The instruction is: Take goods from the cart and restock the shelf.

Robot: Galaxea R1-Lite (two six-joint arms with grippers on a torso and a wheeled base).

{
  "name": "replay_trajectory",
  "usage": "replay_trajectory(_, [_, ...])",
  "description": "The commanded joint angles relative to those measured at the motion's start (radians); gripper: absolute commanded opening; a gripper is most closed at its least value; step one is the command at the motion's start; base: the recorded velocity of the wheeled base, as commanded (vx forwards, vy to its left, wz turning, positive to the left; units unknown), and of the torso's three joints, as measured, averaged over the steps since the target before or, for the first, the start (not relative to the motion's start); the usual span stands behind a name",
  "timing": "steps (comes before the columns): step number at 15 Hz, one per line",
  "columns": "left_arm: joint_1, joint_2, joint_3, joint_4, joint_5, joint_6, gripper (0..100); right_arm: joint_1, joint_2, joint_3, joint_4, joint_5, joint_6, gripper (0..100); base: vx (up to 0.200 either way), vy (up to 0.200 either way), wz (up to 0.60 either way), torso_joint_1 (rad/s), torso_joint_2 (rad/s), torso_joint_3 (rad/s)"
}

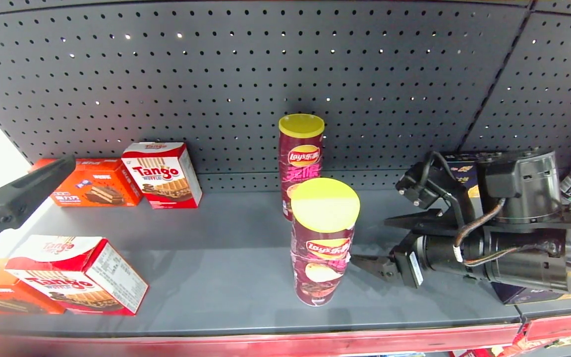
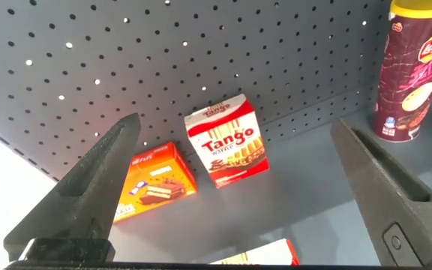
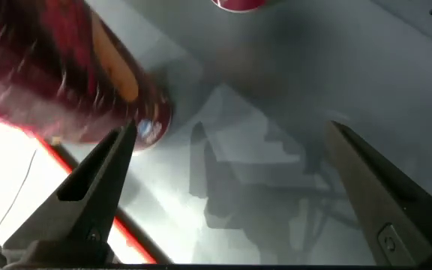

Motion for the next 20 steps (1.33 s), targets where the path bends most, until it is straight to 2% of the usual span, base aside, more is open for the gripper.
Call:
replay_trajectory(1, [0.000, 0.002, 0.000, 0.000, 0.000, 0.000, 100, 0.016, 0.038, -0.024, 0.000, 0.000, 0.000, 100, 0.000, 0.000, 0.00, 0.000, 0.00, 0.000])
replay_trajectory(6, [0.000, 0.002, 0.002, 0.000, -0.001, 0.000, 100, 0.048, 0.088, -0.058, -0.001, -0.024, 0.001, 100, 0.000, 0.000, 0.00, 0.000, 0.00, 0.000])
replay_trajectory(9, [0.000, 0.002, 0.005, 0.000, -0.001, 0.000, 100, 0.037, 0.065, -0.039, -0.001, -0.026, 0.001, 100, 0.000, 0.000, 0.00, 0.000, 0.00, 0.000])
replay_trajectory(11, [0.000, 0.002, 0.005, 0.000, -0.001, 0.000, 100, 0.020, 0.037, -0.008, -0.001, -0.026, 0.001, 100, 0.000, 0.000, 0.00, 0.000, 0.00, 0.000])
replay_trajectory(15, [0.002, 0.001, 0.007, 0.001, -0.001, 0.000, 100, -0.006, -0.138, 0.159, 0.000, -0.017, 0.000, 100, 0.000, 0.000, 0.00, 0.000, 0.00, 0.000])
replay_trajectory(18, [0.000, 0.001, 0.007, 0.000, -0.001, 0.000, 100, 0.068, -0.225, 0.220, 0.000, 0.025, 0.000, 100, 0.000, 0.000, 0.00, 0.000, 0.00, 0.000])
replay_trajectory(20, [0.000, 0.002, 0.005, 0.001, -0.001, 0.000, 100, 0.129, -0.221, 0.209, -0.001, 0.022, 0.000, 100, 0.000, 0.000, 0.00, 0.000, 0.00, 0.000])
